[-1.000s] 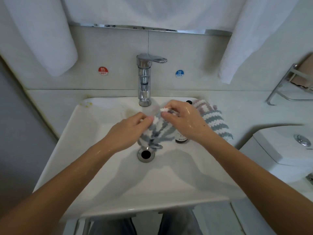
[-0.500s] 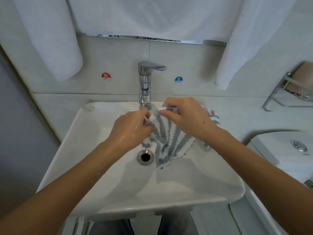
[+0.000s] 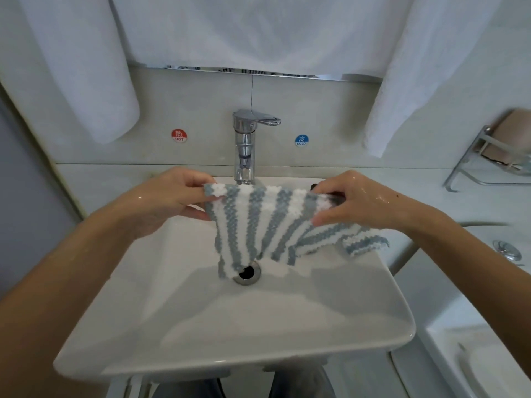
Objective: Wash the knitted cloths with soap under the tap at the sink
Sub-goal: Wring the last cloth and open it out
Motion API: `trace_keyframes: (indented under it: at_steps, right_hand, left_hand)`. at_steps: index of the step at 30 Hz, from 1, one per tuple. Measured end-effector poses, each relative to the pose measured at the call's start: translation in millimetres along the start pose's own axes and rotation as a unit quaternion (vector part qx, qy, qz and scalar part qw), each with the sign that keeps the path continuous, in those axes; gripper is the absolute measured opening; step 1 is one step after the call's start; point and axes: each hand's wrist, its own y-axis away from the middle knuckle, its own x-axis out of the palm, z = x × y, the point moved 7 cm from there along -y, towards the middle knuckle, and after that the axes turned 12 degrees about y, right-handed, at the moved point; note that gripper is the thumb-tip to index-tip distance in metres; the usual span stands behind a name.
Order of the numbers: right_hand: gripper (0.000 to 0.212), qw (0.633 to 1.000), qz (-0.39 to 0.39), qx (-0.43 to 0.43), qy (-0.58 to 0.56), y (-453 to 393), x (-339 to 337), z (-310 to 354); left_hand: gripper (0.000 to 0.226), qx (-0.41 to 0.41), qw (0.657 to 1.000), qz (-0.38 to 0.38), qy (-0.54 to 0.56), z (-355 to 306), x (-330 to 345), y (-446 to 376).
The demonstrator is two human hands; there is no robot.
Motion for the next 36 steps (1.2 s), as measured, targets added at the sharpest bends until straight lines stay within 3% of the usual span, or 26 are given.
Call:
trace_keyframes:
  at_steps: [3,7,10,13,16,21,23,26,29,31,33,36]
  right_hand:
    - [0.009,0.998,0.056,0.013,0.024,3,7,-5]
    - [0.032,0.992,0.053,0.058,0.097,0,12,-18]
    - [0.034,0.989,0.032,0.064,0.127,0,13,-22]
    - [0.021,0.991,-0.001,0.058,0.119,1,12,-25]
    - [0.010,0.998,-0.015,0.065,0.020,3,13,-30]
    - [0.015,0.974,-0.093,0.112,-0.173,10,10,-34]
    - [0.020,0.944,-0.129,0.142,-0.267,14,13,-36]
    - [0.029,0.888,-0.155,0.182,-0.394,19,20,-41]
    - [0.040,0.849,-0.142,0.157,-0.483,19,22,-34]
    - [0.053,0.858,-0.126,0.127,-0.482,21,22,-26]
    - [0.058,0.897,-0.148,0.122,-0.398,23,19,-25]
    - [0.038,0.928,-0.216,0.116,-0.282,25,10,-23]
  left_hand:
    - [0.066,-0.016,0.999,0.017,0.038,2,-5,1]
    - [0.027,-0.047,0.993,-0.004,0.112,7,2,3]
    - [0.023,-0.059,0.990,-0.041,0.120,12,-3,2]
    - [0.023,-0.065,0.991,-0.093,0.078,18,-13,2]
    - [0.021,-0.058,0.989,-0.132,0.028,23,-19,1]
    - [0.012,-0.018,0.981,-0.191,0.028,23,-23,-1]
    - [0.004,-0.005,0.976,-0.212,0.044,25,-25,-2]
    - [0.020,0.003,0.972,-0.215,0.091,29,-26,-1]
    - [0.039,0.020,0.978,-0.152,0.143,26,-19,3]
    - [0.054,0.034,0.984,-0.084,0.155,23,-14,7]
    - [0.060,0.047,0.990,-0.052,0.121,23,-12,9]
    - [0.048,0.109,0.988,-0.098,-0.038,17,-15,10]
